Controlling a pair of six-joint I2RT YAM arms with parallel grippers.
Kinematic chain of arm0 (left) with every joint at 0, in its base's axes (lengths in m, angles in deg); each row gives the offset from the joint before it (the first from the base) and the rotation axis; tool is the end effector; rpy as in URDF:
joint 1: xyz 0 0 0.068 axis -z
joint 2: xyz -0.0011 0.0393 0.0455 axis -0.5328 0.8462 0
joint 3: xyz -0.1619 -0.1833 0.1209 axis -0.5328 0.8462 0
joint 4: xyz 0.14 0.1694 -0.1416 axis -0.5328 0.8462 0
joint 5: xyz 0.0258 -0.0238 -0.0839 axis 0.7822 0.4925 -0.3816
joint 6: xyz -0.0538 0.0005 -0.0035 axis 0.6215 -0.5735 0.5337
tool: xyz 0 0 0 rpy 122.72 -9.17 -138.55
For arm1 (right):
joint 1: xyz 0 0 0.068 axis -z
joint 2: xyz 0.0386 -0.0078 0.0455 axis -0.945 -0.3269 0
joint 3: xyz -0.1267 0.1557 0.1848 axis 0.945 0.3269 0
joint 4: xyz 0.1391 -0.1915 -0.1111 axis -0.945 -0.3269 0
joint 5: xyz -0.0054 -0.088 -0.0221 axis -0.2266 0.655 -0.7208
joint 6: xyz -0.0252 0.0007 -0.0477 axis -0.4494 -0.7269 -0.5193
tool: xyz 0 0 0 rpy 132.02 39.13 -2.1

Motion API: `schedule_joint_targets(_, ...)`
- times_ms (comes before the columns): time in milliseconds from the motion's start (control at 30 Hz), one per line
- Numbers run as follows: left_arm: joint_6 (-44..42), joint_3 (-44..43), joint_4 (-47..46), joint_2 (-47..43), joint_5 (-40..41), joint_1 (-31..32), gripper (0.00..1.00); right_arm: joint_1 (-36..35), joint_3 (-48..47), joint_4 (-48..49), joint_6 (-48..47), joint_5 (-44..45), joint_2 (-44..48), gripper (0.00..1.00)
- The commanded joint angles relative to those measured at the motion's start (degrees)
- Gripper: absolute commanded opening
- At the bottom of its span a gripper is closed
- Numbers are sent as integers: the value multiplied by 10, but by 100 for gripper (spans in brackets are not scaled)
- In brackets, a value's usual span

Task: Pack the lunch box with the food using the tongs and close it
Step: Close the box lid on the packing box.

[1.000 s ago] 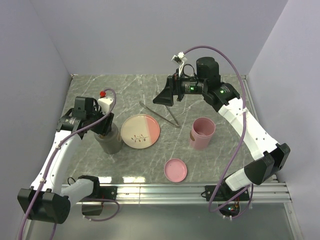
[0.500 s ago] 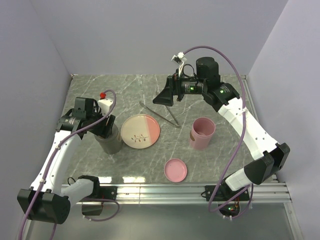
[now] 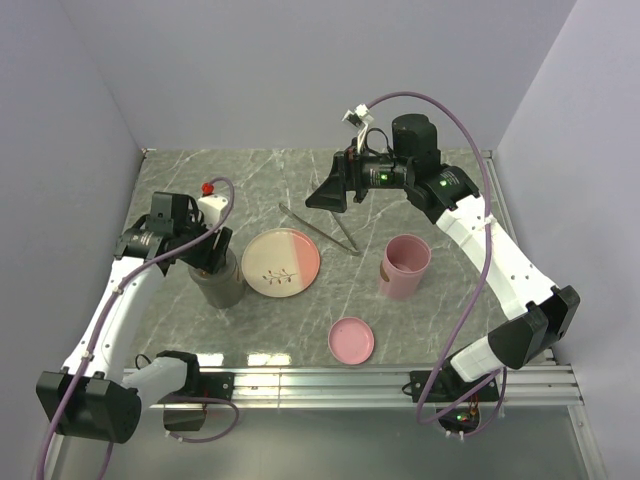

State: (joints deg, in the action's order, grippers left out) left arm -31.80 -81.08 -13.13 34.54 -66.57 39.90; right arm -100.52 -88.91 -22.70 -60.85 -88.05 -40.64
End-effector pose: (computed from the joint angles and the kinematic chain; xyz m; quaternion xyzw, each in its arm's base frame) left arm 0.2046 -0.0351 0.3135 0.2245 0.9161 -0.0749 0.3237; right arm 0.2692 0.1828 0.4406 -0.3302 0.7064 0.4974 0.3802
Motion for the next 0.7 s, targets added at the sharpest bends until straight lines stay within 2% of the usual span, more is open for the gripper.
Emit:
schedule_joint_targets(0,-15,8,39,16,-4,2,67,2,-14,7,0,-8,2,100)
schedule_joint_targets(167,-19,-18,57,11,-21,2,70,3,-11,7,0,-8,4,100)
schedule_joint_targets(200,-20,-29,63,14,-28,2,76,3,-11,8,0,-10,4,100)
schedule_joint_targets(267,-19,-68,75,24,-42,2,79,3,-8,9,1,-11,2,100)
schedule_joint_targets(533,-5,-172,62,31,-50,0,82,3,-5,7,-3,-11,5,100)
schedule_joint_targets(667,-30,-198,53,45,-54,-26,84,4,-5,5,-5,-12,5,100)
